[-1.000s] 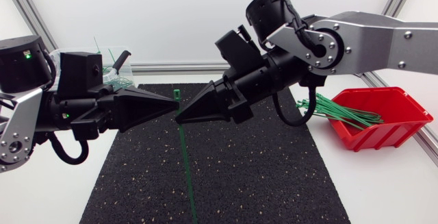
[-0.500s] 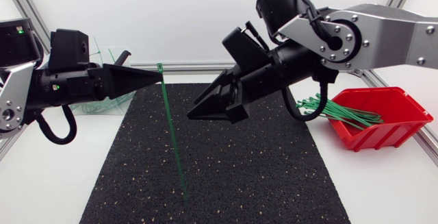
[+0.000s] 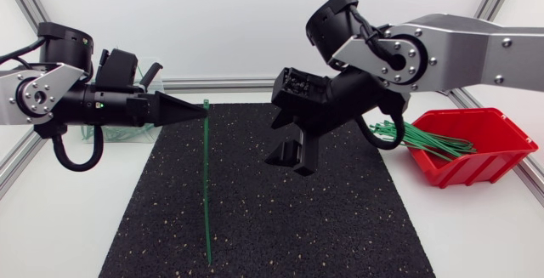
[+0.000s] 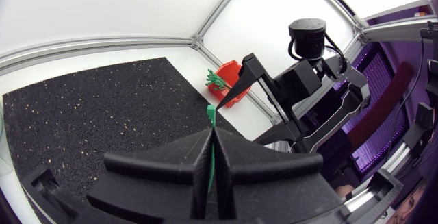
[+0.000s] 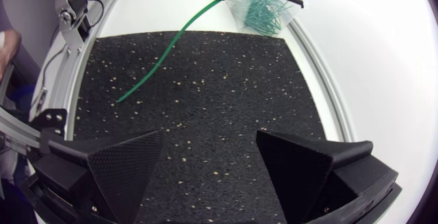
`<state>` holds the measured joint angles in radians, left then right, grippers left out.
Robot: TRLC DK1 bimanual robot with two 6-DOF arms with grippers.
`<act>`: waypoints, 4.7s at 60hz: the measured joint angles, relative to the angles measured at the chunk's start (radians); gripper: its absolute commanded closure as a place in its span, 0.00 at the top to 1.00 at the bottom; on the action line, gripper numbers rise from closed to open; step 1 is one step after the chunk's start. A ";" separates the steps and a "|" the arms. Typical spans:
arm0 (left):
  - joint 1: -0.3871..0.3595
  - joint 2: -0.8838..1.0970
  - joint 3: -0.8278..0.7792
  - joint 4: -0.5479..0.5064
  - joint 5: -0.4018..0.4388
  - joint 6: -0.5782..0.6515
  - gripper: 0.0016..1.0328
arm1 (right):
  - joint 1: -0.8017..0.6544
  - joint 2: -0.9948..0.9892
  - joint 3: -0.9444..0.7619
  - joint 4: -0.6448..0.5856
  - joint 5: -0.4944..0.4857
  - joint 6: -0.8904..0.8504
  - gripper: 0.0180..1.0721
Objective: Take a green cable tie from the red box, thread the tail through the head to close it, then place it in the transparent bin on the left.
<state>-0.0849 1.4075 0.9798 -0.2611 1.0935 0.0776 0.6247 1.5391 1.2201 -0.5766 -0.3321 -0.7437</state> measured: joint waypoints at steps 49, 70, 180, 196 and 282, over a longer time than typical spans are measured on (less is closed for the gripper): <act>-0.031 0.471 0.516 -0.858 0.070 0.536 0.03 | 0.276 -0.034 -0.287 0.658 0.415 -0.513 0.95; -0.048 0.526 0.587 -1.024 0.077 0.616 0.03 | 0.398 0.053 -0.384 0.877 0.514 -0.701 0.87; -0.069 0.721 0.788 -1.111 0.076 0.638 0.03 | 0.607 0.371 -0.434 1.144 0.439 -0.888 0.33; -0.069 0.723 0.789 -1.118 0.076 0.637 0.03 | 0.607 0.388 -0.422 1.154 0.433 -0.888 0.33; -0.069 0.735 0.789 -1.123 0.076 0.638 0.03 | 0.620 0.381 -0.414 1.180 0.434 -0.880 0.24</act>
<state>-0.1539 2.1422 1.7683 -1.3838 1.1698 0.7155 1.2449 1.9205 0.8062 0.6033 0.1017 -1.6241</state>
